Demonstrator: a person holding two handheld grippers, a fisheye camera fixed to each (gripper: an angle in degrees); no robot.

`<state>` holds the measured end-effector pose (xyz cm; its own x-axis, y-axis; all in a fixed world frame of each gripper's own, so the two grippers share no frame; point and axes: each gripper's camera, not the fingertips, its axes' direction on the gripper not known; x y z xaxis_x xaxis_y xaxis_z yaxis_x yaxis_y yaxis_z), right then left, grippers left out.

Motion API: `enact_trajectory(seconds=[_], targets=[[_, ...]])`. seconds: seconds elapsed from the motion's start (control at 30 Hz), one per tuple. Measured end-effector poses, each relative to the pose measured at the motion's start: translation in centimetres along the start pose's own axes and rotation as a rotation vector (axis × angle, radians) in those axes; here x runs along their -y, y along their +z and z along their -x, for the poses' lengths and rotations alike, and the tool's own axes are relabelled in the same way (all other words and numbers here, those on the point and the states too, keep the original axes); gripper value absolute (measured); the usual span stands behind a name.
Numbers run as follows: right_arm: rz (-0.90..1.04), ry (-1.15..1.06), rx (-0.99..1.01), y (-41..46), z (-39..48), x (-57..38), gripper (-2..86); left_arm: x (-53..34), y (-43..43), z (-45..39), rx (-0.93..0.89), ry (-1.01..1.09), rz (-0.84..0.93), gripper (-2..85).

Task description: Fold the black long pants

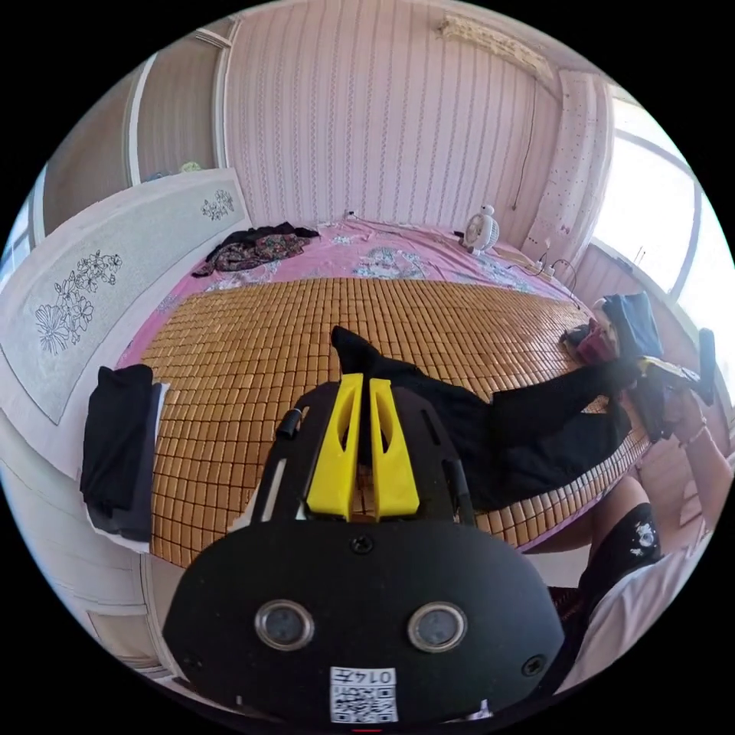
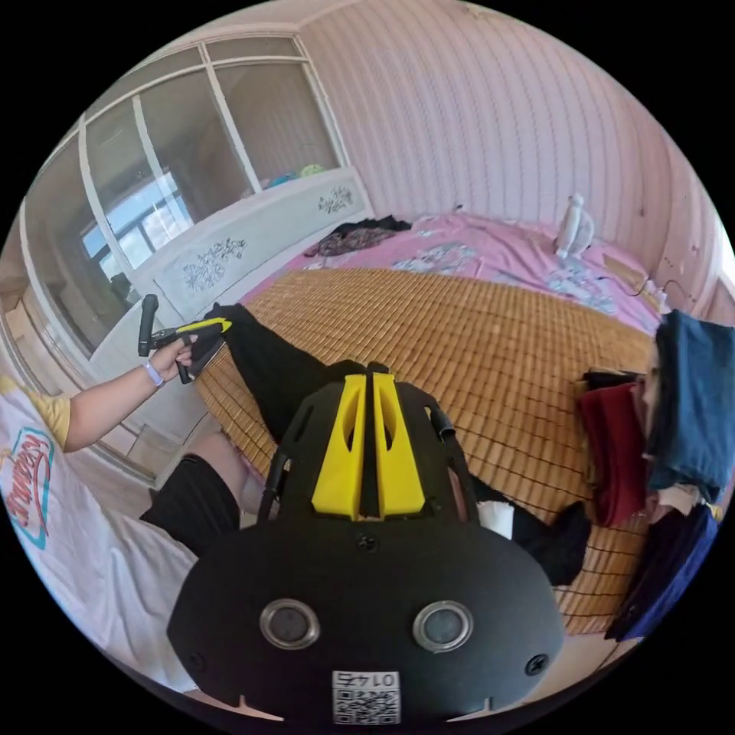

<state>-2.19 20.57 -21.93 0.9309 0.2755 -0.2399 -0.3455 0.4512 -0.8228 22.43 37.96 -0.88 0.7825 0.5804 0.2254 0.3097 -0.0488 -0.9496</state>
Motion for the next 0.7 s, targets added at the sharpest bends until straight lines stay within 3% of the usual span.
enact_trajectory(seconds=[0.07, 0.2, 0.37, 0.47, 0.7], targets=[[-0.065, 0.012, -0.145, -5.5, -1.6, -3.2, 0.1, -1.4, -2.6, 2.4, 0.003, -0.042, -0.095, -0.8], [-0.019, 0.091, -0.247, -9.2, -3.0, -9.5, -0.1, -6.8, -5.1, 7.1, 0.057, -0.22, -0.146, -0.4], [0.325, 0.241, -0.344, -4.8, -3.9, -19.0, 0.2, -16.5, -4.7, 11.5, 0.177, -0.503, 0.086, 0.5], [0.351, 0.31, -0.334, -3.8, -4.2, -20.7, 1.0, -18.7, -5.6, 12.5, 0.209, -0.61, 0.113, 0.5], [0.25, 0.357, -0.314, -3.4, -5.9, -16.9, 4.6, -14.5, -4.1, 11.6, 0.125, -0.485, 0.154, 5.6]])
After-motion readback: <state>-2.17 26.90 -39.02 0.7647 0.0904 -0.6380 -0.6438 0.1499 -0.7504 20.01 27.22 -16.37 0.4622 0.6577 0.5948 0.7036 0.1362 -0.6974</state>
